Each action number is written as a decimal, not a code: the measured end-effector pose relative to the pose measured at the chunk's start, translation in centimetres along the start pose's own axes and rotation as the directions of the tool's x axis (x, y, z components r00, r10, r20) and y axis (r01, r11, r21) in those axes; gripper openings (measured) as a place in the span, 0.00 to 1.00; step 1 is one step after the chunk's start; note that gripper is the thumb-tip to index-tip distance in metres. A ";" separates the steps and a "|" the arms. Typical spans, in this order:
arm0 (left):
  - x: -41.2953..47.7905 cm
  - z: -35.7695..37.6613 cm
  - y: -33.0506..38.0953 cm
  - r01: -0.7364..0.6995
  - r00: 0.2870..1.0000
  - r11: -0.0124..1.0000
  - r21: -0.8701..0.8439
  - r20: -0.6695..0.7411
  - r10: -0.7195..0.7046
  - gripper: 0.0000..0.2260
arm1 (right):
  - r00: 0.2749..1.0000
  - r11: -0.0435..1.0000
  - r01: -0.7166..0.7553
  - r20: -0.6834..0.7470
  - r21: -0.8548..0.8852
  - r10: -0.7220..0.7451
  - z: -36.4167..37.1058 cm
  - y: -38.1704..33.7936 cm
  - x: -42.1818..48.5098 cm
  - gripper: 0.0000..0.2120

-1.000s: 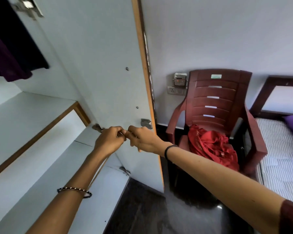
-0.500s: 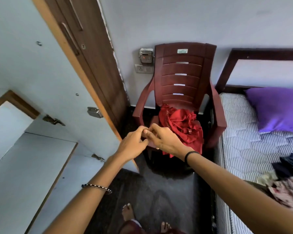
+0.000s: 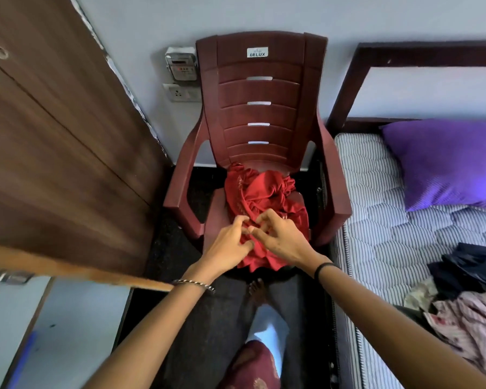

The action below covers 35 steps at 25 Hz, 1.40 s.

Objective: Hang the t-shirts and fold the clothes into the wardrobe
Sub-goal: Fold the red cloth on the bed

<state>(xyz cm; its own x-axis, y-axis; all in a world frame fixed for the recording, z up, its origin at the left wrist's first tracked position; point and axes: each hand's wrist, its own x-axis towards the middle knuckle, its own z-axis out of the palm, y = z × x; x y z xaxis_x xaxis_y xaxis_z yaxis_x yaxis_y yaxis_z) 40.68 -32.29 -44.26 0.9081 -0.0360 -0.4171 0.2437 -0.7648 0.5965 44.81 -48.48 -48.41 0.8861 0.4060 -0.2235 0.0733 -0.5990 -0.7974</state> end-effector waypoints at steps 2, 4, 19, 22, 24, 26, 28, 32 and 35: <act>3.3 0.8 -0.6 0.044 0.998 0.999 -0.005 0.043 -0.044 0.23 | 0.997 0.997 -0.069 0.026 0.027 0.068 -0.4 2.3 2.0 0.12; 6.8 0.9 -1.2 0.096 0.994 0.995 -0.019 0.062 -0.095 0.23 | 0.987 0.987 -0.152 0.070 0.053 0.148 -0.5 4.4 4.1 0.12; 18.1 3.5 -6.7 0.354 0.935 0.931 -0.084 0.031 -0.353 0.16 | 0.812 0.938 -0.146 0.503 -0.315 0.296 5.3 13.1 20.2 0.30; 19.2 3.5 -8.1 0.415 0.908 0.904 -0.103 -0.015 -0.418 0.14 | 0.789 0.910 -0.070 0.535 -0.409 0.301 6.1 13.7 22.2 0.31; 19.3 3.6 -8.9 0.441 0.893 0.888 -0.132 -0.040 -0.449 0.13 | 0.758 0.911 -0.066 0.574 -0.407 0.311 6.9 14.0 23.4 0.32; 19.2 3.7 -9.1 0.450 0.882 0.877 -0.171 -0.067 -0.466 0.11 | 0.750 0.923 -0.066 0.591 -0.380 0.297 7.0 13.9 24.1 0.30; 19.1 3.6 -9.1 0.455 0.873 0.868 -0.199 -0.093 -0.478 0.11 | 0.806 0.950 -0.099 0.536 -0.298 0.252 6.3 13.9 24.5 0.22; 19.1 2.7 -8.1 0.466 0.864 0.855 -0.227 -0.094 -0.495 0.12 | 0.850 0.914 -0.400 0.398 0.064 0.345 2.4 13.2 24.3 0.08; 19.8 1.4 -6.5 0.399 0.892 0.886 -0.235 -0.124 -0.434 0.14 | 0.820 0.823 -0.498 0.458 0.272 0.345 -0.9 11.3 23.7 0.11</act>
<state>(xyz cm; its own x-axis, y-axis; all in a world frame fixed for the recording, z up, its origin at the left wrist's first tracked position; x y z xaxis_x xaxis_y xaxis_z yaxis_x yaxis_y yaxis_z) 56.65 -28.95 -57.31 0.7465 0.3796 -0.5465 0.6582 -0.5410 0.5235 67.02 -46.25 -62.24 0.5421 0.4420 -0.7146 -0.5058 -0.5075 -0.6976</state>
